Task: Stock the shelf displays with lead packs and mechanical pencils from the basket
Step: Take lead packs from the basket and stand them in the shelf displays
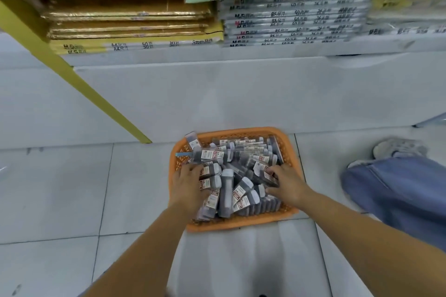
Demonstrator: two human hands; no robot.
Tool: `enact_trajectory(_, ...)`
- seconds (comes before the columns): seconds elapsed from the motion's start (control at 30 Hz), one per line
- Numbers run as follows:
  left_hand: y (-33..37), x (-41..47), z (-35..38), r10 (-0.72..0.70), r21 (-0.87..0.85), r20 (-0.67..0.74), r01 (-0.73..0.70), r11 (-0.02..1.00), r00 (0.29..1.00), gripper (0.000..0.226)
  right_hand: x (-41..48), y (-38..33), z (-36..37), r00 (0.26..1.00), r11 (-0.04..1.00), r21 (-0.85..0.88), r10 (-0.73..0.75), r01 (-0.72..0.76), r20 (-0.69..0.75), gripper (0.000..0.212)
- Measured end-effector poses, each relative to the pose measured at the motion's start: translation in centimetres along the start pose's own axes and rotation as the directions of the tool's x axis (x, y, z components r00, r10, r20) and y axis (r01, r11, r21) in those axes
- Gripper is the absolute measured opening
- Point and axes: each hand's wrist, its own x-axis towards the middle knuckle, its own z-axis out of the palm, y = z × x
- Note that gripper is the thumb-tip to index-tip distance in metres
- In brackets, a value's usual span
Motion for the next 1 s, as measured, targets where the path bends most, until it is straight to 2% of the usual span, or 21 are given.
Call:
enact_trajectory(0.1,0.0,0.6,-0.4,0.023,0.074,0.01,-0.024,0.997,1.0,0.075,0.4,0.1,-0.3,1.0,1.0,0.019,-0.007,0.006,0.026,0.056)
enact_trajectory(0.2,0.5,0.5,-0.6,0.034,0.058,0.009,-0.034,0.998,0.999,0.071,0.6,0.1,-0.6,0.998,0.998,0.056,-0.039,0.036,0.042,0.051)
enact_trajectory(0.3,0.8,0.3,-1.0,0.064,0.108,-0.023,-0.061,0.992,0.998,0.064,0.6,0.2,-0.3,0.997,0.989,0.142,-0.051,0.041,0.065,0.036)
enact_trajectory(0.37,1.0,0.3,-1.5,0.057,0.101,0.009,-0.057,0.993,0.998,0.063,0.6,0.1,0.0,0.996,0.987,0.15,-0.068,0.058,0.06,0.024)
enact_trajectory(0.47,1.2,0.2,-1.9,0.012,0.004,0.067,-0.013,1.0,0.998,0.054,0.4,0.0,0.1,0.998,0.971,0.235,-0.054,0.045,0.034,0.019)
enact_trajectory(0.6,1.3,-0.2,-2.3,0.032,-0.252,0.078,-0.012,0.968,0.996,0.013,0.0,-1.3,-1.3,0.998,0.903,0.427,-0.032,0.05,-0.048,0.019)
enact_trajectory(0.67,1.6,-0.4,-2.7,-0.027,-0.389,0.084,0.058,0.919,0.996,0.017,-0.3,-2.8,-2.2,0.996,0.865,0.496,-0.044,0.077,-0.078,0.021)
enact_trajectory(0.73,2.2,-0.4,-3.3,-0.13,-0.544,0.059,0.141,0.827,0.99,0.02,-0.6,-4.4,-2.8,0.993,0.821,0.56,-0.074,0.11,-0.088,0.022)
enact_trajectory(0.8,3.5,-0.5,-4.3,-0.177,-0.737,0.077,0.176,0.653,0.981,0.019,-0.9,-6.4,-3.2,0.99,0.759,0.636,-0.109,0.138,-0.085,0.021)
enact_trajectory(0.87,5.4,-1.0,-5.9,-0.091,-0.885,0.172,0.194,0.422,0.981,0.019,-1.3,-8.5,-3.8,0.988,0.666,0.73,-0.113,0.153,-0.104,0.026)
enact_trajectory(0.93,7.3,-1.5,-7.7,0.018,-0.959,0.241,0.235,0.161,0.97,0.022,-2.1,-10.5,-4.8,0.984,0.603,0.778,-0.1,0.176,-0.145,0.024)
enact_trajectory(1.0,8.3,-2.0,-9.6,0.096,-0.975,0.216,0.22,-0.025,0.972,0.033,-3.5,-12.4,-6.2,0.973,0.583,0.78,-0.106,0.227,-0.204,0.017)
